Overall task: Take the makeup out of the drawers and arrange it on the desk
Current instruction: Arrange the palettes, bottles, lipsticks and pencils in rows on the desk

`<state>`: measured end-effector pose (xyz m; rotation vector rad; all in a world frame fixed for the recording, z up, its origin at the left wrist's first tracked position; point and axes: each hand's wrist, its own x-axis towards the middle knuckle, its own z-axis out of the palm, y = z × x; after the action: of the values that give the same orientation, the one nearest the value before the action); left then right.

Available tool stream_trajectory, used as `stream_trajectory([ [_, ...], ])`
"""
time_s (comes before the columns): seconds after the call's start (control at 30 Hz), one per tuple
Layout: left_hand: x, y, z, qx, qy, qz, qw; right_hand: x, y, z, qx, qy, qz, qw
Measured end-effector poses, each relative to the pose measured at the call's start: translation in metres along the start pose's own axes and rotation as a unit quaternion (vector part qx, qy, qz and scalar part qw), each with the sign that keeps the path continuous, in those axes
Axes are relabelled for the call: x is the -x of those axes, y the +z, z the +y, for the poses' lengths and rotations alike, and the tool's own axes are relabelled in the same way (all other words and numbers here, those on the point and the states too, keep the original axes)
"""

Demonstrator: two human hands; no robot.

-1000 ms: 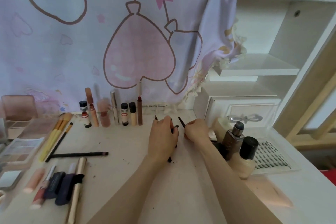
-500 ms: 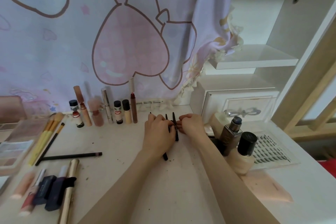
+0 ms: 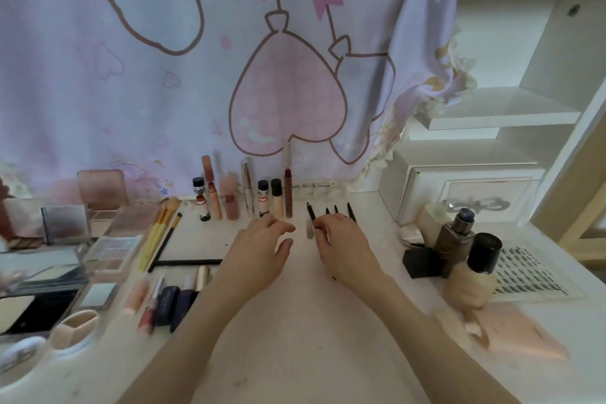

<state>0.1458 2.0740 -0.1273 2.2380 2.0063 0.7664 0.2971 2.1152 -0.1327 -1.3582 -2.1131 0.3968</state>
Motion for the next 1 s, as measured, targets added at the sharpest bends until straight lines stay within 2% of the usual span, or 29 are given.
stream_trajectory([
  [0.13, 0.031, -0.032, -0.039, -0.029, -0.049, -0.001, 0.998, 0.009, 0.031, -0.037, 0.012, -0.091, -0.078, 0.993],
  [0.23, 0.051, -0.050, -0.064, -0.033, -0.089, 0.006, 0.995, 0.009, 0.053, -0.060, 0.061, -0.115, -0.131, 0.983],
  [0.43, 0.074, -0.071, -0.092, -0.050, -0.136, 0.057, 0.988, -0.001, 0.077, -0.086, 0.096, -0.131, -0.141, 0.976],
  [0.57, 0.079, -0.081, -0.102, -0.050, -0.157, 0.074, 0.984, -0.001, 0.079, -0.087, 0.064, -0.111, -0.122, 0.984],
  [0.8, 0.084, -0.088, -0.101, -0.031, -0.157, 0.099, 0.982, -0.003, 0.065, -0.077, -0.013, -0.036, -0.134, 0.990],
  [1.0, 0.083, -0.080, -0.082, -0.047, -0.079, 0.064, 0.994, 0.006, 0.039, -0.082, -0.175, -0.026, -0.132, 0.975],
])
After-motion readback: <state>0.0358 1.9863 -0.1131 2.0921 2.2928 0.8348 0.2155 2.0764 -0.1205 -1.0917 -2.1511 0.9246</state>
